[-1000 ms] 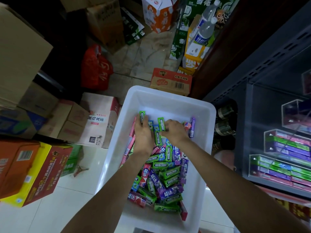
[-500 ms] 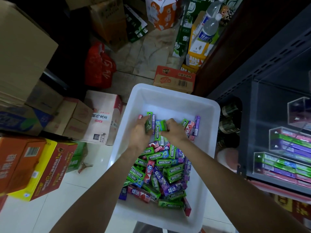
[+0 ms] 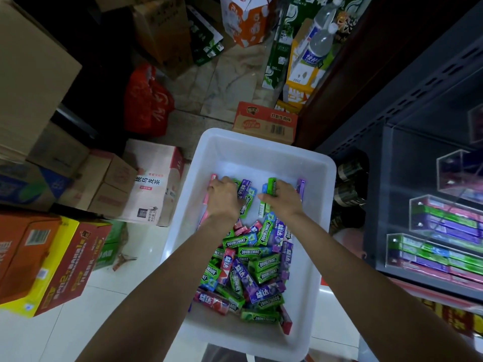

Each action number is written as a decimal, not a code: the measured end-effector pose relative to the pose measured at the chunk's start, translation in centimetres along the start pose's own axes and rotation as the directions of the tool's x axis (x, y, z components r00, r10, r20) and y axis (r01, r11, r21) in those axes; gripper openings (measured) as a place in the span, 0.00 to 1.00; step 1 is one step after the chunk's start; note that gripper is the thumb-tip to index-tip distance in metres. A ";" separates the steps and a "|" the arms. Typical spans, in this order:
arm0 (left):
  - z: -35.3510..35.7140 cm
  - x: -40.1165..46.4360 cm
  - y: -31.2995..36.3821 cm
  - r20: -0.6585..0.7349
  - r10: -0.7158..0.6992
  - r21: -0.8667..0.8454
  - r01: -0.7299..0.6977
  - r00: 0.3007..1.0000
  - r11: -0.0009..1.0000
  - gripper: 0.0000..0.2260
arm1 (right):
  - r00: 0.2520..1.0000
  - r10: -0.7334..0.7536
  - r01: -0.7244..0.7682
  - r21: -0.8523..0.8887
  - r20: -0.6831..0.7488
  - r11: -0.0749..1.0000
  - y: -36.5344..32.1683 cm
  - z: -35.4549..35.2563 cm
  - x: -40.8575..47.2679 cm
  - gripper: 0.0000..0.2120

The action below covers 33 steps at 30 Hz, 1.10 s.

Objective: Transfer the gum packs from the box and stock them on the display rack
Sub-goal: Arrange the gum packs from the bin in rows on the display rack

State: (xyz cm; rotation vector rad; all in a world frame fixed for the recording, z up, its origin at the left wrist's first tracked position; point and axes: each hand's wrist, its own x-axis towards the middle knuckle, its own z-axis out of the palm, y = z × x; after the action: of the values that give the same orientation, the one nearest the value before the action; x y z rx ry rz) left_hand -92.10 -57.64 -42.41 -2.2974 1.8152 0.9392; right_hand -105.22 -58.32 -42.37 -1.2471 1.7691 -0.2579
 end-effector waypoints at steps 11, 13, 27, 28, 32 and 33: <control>1.8 0.0 0.3 -0.046 0.157 0.195 -0.145 0.987 0.970 0.14 | 0.999 0.037 -0.032 0.209 -0.019 0.977 -0.1 -1.9 -1.9 0.11; 1.7 0.1 0.2 -0.033 0.230 0.254 -0.214 0.973 0.943 0.14 | 0.999 0.037 -0.032 0.220 -0.019 0.975 -0.1 -2.2 -2.2 0.14; -5.8 -6.9 1.8 0.124 0.347 -0.878 -0.060 0.929 0.475 0.04 | 0.996 -0.080 0.089 0.598 -0.041 0.796 -4.3 -7.1 -8.5 0.04; -6.5 -7.6 2.3 0.110 0.373 -0.873 -0.090 0.921 0.480 0.05 | 0.994 -0.091 0.109 0.610 -0.060 0.785 -4.6 -7.8 -9.2 0.06; -9.2 -10.3 5.4 0.036 0.452 -0.851 -0.210 0.892 0.482 0.07 | 0.980 -0.136 0.196 0.605 -0.143 0.772 -5.5 -11.1 -12.3 0.10; -9.7 -11.1 6.4 0.012 0.469 -0.844 -0.242 0.883 0.478 0.07 | 0.978 -0.140 0.207 0.605 -0.156 0.769 -5.5 -12.0 -13.0 0.11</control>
State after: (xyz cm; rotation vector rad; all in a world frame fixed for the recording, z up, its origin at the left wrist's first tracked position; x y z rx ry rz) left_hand -95.09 -53.99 -27.09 -1.9499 2.0333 2.5135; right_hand -110.24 -53.93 -25.02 -0.9122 1.4603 -0.9516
